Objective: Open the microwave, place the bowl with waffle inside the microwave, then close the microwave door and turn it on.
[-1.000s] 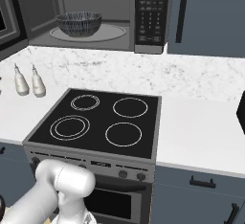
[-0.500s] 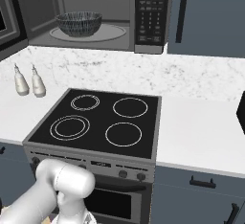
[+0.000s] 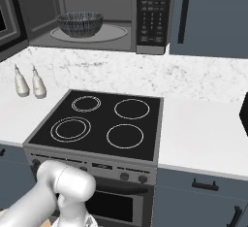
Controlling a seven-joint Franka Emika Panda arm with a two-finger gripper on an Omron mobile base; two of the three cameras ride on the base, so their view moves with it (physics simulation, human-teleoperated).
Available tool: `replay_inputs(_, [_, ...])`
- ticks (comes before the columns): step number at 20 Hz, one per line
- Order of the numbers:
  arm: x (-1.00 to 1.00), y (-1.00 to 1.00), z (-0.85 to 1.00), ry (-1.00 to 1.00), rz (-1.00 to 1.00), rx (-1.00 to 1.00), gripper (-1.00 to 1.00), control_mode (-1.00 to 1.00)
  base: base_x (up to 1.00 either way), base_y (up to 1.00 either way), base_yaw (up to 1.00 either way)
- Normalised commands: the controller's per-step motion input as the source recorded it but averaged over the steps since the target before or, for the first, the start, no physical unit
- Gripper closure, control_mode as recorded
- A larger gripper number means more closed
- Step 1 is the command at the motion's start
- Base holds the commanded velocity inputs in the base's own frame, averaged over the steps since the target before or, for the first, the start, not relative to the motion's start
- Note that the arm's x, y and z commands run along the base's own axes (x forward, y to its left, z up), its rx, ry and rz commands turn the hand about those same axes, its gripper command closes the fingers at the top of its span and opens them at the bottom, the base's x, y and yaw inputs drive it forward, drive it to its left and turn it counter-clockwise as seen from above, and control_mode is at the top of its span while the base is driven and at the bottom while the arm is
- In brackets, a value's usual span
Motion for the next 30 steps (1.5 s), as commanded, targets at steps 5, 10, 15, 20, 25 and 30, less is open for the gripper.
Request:
replay_inputs(5, [-0.29,-0.76,0.0,-0.03,-0.06,0.27,-1.0,-1.0,0.0,0.0,0.0])
replay_inputs(10, [-0.26,-0.87,0.0,0.0,-0.05,0.29,-1.0,-1.0,0.0,0.0,0.0])
replay_inputs(15, [-0.07,-0.81,0.0,0.0,-0.03,0.28,-1.0,-1.0,0.0,0.0,0.0])
replay_inputs(20, [0.0,-0.66,0.04,-0.01,-0.01,0.28,-1.0,-1.0,0.0,0.0,0.0])
replay_inputs(25, [0.07,-0.52,0.26,-0.03,0.0,0.28,-1.0,-1.0,0.0,0.0,0.0])
replay_inputs(30, [0.19,-0.4,0.39,0.0,0.0,0.25,-1.0,-1.0,0.0,0.0,0.0])
